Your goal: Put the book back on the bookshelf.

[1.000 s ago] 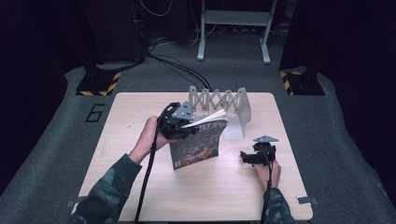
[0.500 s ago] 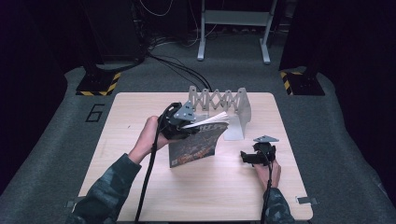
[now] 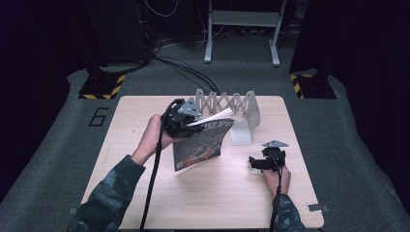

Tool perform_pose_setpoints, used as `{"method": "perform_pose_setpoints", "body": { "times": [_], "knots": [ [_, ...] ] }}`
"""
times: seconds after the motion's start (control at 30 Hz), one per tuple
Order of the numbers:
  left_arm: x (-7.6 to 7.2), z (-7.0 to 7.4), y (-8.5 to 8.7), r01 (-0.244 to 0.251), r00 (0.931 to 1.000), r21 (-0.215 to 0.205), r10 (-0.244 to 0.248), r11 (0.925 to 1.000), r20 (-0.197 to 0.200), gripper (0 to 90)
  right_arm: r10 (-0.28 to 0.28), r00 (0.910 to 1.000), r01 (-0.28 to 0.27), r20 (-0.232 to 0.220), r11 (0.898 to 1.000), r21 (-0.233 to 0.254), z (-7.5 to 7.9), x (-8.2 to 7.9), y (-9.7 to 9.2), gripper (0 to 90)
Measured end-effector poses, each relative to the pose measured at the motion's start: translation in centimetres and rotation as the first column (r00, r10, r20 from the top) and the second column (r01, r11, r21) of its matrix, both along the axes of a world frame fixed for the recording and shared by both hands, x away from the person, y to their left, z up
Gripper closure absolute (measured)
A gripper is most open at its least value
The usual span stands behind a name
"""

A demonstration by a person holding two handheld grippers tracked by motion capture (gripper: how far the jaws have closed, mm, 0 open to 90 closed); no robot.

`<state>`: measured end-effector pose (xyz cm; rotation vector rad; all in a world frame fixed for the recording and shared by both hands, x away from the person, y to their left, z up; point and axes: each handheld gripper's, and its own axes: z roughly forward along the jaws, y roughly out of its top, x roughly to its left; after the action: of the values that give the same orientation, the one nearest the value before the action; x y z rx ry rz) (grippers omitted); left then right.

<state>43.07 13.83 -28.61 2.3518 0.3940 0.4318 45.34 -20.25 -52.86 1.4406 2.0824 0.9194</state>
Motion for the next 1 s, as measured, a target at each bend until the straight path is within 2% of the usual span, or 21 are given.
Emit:
{"method": "perform_pose_setpoints", "body": {
  "times": [0.2,0.23,0.43,0.63,0.7,0.73,0.77,0.8,0.83,0.87,0.9,0.97,1.0],
  "knots": [
    [0.6,0.3,0.6,-0.041,0.9992,-0.020,0.041,0.9990,-0.002,82.2,-0.001,1.0000,0.001,0.000,1.000,0.000,0.0,0.0,0.0,6.1],
    [0.8,0.4,0.9,-0.064,0.9979,-0.040,0.064,0.9972,0.002,82.3,-0.001,1.0000,0.001,0.002,1.000,-0.002,0.0,0.0,0.0,6.1],
    [1.4,0.6,1.7,-0.113,0.9936,-0.065,0.112,0.9915,-0.013,82.3,0.002,1.0000,-0.002,-0.001,1.000,-0.002,0.0,0.0,0.0,6.1],
    [2.3,0.6,2.4,-0.186,0.9825,-0.096,0.186,0.9778,-0.015,82.3,0.001,1.0000,-0.001,-0.002,1.000,-0.002,0.0,0.0,0.0,6.1],
    [2.4,0.6,2.5,-0.195,0.9809,-0.103,0.194,0.9755,-0.018,82.3,0.002,1.0000,-0.002,-0.002,1.000,-0.002,0.0,0.0,0.0,6.1],
    [2.7,0.7,2.6,-0.214,0.9768,-0.107,0.214,0.9709,-0.014,82.3,0.001,1.0000,-0.001,-0.002,1.000,-0.002,0.0,0.0,0.0,6.1],
    [2.7,0.7,2.6,-0.214,0.9768,-0.107,0.214,0.9709,-0.014,82.3,0.001,1.0000,-0.001,-0.002,1.000,-0.002,0.0,0.0,0.0,6.1],
    [2.9,0.9,2.8,-0.230,0.9731,-0.112,0.229,0.9666,-0.022,82.3,0.000,1.0000,0.000,-0.001,1.000,-0.003,0.0,0.0,0.0,6.1],
    [2.9,0.9,2.8,-0.230,0.9731,-0.112,0.229,0.9666,-0.022,82.3,0.000,1.0000,0.000,-0.001,1.000,-0.003,0.0,0.0,0.0,6.1],
    [3.1,1.0,2.9,-0.249,0.9683,-0.127,0.249,0.9602,-0.012,82.3,0.001,1.0000,-0.001,-0.001,1.000,-0.003,0.0,0.0,0.0,6.1],
    [3.1,1.0,2.9,-0.249,0.9683,-0.127,0.249,0.9602,-0.012,82.4,0.001,1.0000,-0.001,-0.001,1.000,-0.003,0.0,0.0,0.0,6.1],
    [3.4,1.0,2.9,-0.275,0.9612,-0.142,0.275,0.9508,-0.019,82.3,0.000,1.0000,0.000,-0.001,1.000,-0.003,0.0,0.0,0.0,6.0],
    [3.6,1.0,2.9,-0.281,0.9594,-0.142,0.281,0.9491,-0.019,82.4,0.000,1.0000,0.000,-0.001,1.000,-0.003,0.0,0.0,0.0,6.1]
  ]
}}
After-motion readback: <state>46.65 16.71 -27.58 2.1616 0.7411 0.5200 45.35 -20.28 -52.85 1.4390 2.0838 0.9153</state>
